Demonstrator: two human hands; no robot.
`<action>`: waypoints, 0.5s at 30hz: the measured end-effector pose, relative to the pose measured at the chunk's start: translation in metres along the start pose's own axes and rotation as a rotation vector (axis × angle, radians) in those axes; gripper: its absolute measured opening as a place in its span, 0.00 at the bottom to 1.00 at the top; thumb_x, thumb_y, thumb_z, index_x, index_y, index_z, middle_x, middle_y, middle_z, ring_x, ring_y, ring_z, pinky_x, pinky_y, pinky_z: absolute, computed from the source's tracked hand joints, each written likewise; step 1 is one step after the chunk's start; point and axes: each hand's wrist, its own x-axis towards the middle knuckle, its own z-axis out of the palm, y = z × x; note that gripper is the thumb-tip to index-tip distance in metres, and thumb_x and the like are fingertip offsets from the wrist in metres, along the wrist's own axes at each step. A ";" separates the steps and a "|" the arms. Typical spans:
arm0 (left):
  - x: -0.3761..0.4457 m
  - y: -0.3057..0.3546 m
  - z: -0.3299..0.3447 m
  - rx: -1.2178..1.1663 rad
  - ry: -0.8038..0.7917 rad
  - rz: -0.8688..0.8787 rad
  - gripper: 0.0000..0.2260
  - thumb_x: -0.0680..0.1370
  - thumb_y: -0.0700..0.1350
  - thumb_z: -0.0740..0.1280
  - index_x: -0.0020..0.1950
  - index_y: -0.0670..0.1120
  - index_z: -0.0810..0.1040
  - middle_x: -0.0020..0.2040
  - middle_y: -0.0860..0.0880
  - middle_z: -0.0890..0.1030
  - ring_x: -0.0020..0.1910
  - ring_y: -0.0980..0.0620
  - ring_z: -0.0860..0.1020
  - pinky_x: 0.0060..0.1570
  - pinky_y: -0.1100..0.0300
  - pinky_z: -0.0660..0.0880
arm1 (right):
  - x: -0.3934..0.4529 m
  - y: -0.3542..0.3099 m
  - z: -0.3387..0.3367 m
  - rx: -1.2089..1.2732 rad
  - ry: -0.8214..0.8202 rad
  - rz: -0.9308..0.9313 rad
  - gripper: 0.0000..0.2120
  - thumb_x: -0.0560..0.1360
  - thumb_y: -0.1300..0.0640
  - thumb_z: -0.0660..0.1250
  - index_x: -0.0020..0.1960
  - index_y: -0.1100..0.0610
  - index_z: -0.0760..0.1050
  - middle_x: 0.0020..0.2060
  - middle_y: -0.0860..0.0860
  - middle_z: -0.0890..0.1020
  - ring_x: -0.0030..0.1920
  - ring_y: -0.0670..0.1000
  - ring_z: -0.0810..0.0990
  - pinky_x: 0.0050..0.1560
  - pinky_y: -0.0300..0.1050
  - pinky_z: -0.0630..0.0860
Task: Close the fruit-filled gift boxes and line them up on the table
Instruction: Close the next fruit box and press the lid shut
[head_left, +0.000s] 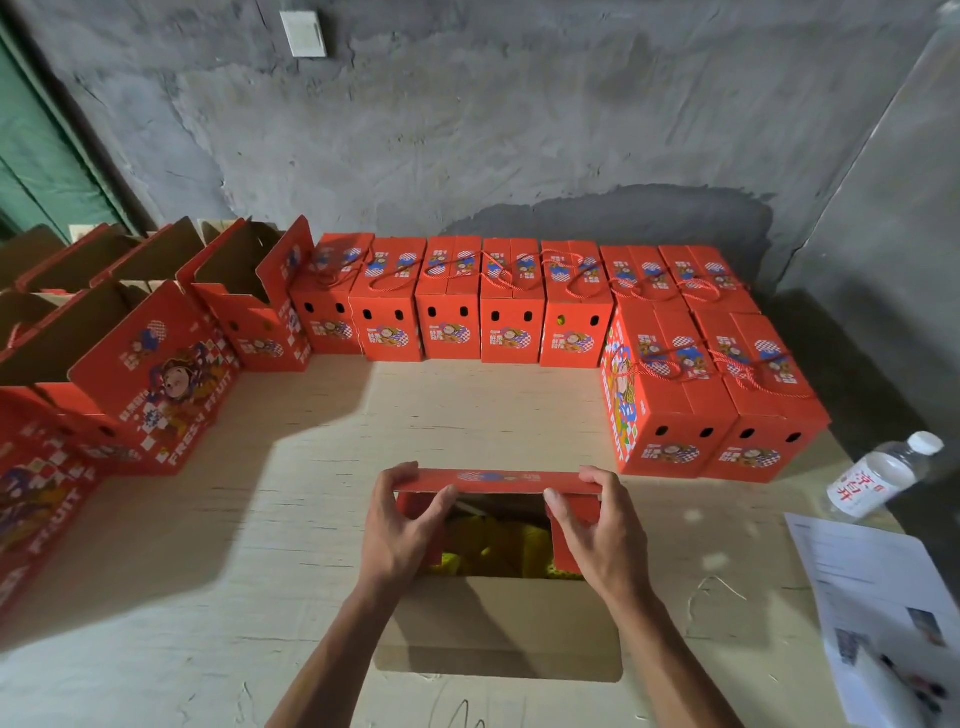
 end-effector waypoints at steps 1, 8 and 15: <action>0.000 -0.001 -0.001 -0.014 -0.013 0.002 0.32 0.67 0.72 0.74 0.65 0.60 0.72 0.62 0.61 0.76 0.60 0.55 0.79 0.52 0.58 0.83 | 0.000 0.001 -0.001 0.002 0.001 0.002 0.31 0.72 0.30 0.70 0.63 0.53 0.75 0.58 0.48 0.82 0.56 0.49 0.82 0.49 0.54 0.84; 0.004 -0.022 -0.015 0.154 -0.131 0.260 0.24 0.69 0.60 0.79 0.63 0.57 0.79 0.66 0.61 0.74 0.66 0.59 0.74 0.60 0.71 0.72 | -0.003 0.024 -0.012 -0.100 -0.203 -0.143 0.38 0.69 0.34 0.75 0.69 0.58 0.77 0.71 0.50 0.77 0.71 0.49 0.75 0.68 0.49 0.77; 0.031 -0.018 -0.023 0.623 -0.271 0.294 0.41 0.67 0.79 0.63 0.74 0.59 0.72 0.67 0.58 0.67 0.66 0.54 0.62 0.65 0.54 0.70 | 0.012 0.026 -0.008 -0.371 -0.187 -0.269 0.38 0.68 0.29 0.71 0.64 0.58 0.81 0.63 0.50 0.82 0.63 0.50 0.81 0.58 0.48 0.82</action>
